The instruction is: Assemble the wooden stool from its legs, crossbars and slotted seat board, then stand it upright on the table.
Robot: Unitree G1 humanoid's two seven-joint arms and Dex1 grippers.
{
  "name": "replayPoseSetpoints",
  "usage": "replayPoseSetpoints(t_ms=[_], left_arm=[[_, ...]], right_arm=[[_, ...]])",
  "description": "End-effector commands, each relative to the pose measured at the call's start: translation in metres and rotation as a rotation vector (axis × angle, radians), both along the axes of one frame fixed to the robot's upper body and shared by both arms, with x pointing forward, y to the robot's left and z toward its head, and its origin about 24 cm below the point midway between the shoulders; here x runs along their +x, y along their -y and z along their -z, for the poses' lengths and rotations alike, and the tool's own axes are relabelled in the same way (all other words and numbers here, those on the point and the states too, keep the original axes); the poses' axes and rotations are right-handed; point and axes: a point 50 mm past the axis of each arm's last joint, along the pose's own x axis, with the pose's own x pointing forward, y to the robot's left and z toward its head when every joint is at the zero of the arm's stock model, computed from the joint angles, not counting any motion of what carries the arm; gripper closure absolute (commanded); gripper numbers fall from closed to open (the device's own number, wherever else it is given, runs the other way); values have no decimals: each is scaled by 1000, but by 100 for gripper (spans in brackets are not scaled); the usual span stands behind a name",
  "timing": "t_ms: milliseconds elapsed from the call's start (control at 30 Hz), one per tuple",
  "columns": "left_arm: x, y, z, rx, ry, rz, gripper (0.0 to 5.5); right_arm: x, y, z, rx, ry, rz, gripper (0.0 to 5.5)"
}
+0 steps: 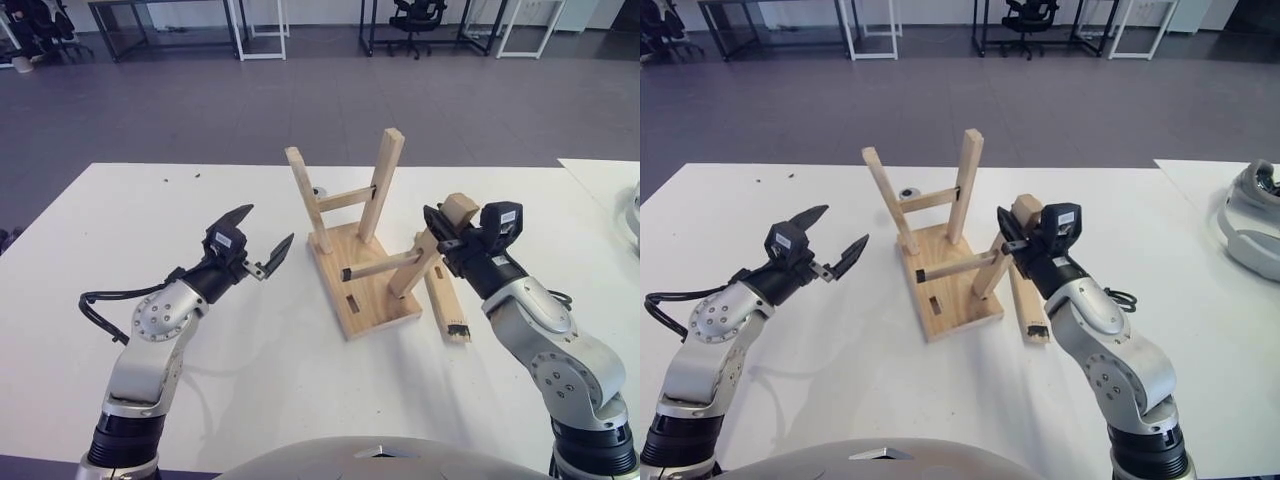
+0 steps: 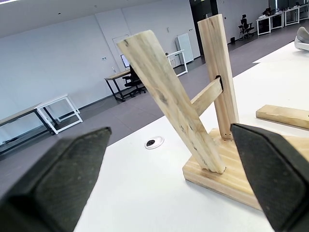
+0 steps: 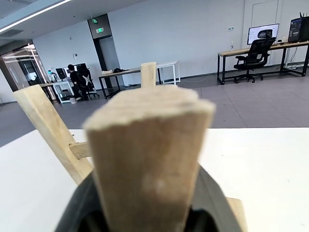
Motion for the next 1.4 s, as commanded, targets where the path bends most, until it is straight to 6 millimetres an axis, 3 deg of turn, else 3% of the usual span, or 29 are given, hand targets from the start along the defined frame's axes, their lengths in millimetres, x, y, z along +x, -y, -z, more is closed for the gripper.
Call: replayPoseSetpoints(t_ms=[33,133,200,267,300,333,367,400,467,533,667,767,967,1067,1100,1167,1267,1333,1400], left_arm=[[3,-1,0,27,14,-4,95],[3,-3,0,32,15,-13,95],[2,-6,1,30,15,-32,95],[1,-4,4,26,7,-27,95],[1,-3,4,25,6,-22,95],[2,-2,4,24,8,-20,95],[4,-2,3,21,14,-22,95],[6,-1,2,20,19,-21,95],[7,-1,2,23,24,-26,95],[8,0,3,22,24,-27,95],[9,2,6,29,16,-20,95],[9,4,7,30,15,-17,95],[11,6,2,19,30,-18,95],[13,13,-19,-82,74,-7,95],[14,15,-27,-112,90,6,95],[19,22,-55,-201,152,44,95],[27,35,-93,-419,178,129,95],[32,44,-112,-624,126,217,95],[37,52,-133,-805,69,322,95]], right_arm=[[2,-2,-24,98,113,-29,380],[-3,11,-52,119,238,-43,331],[-13,25,-90,191,402,-89,299],[-13,51,-123,294,507,-66,258],[-6,65,-123,312,487,-14,241],[3,74,-112,273,406,44,224],[17,76,-78,141,204,109,195],[21,76,-30,63,-30,155,181],[8,64,43,-27,-337,156,150],[-4,55,74,-55,-449,123,150],[-10,49,95,-99,-540,88,150],[-15,53,109,-275,-619,93,150],[-21,56,120,-360,-683,108,268],[-15,66,118,-299,-677,158,338],[-10,72,114,-273,-639,202,343],[16,92,78,-235,-387,352,343],[45,98,5,-393,35,362,343],[54,66,-46,-501,317,207,343],[50,28,-91,-562,581,34,343]])
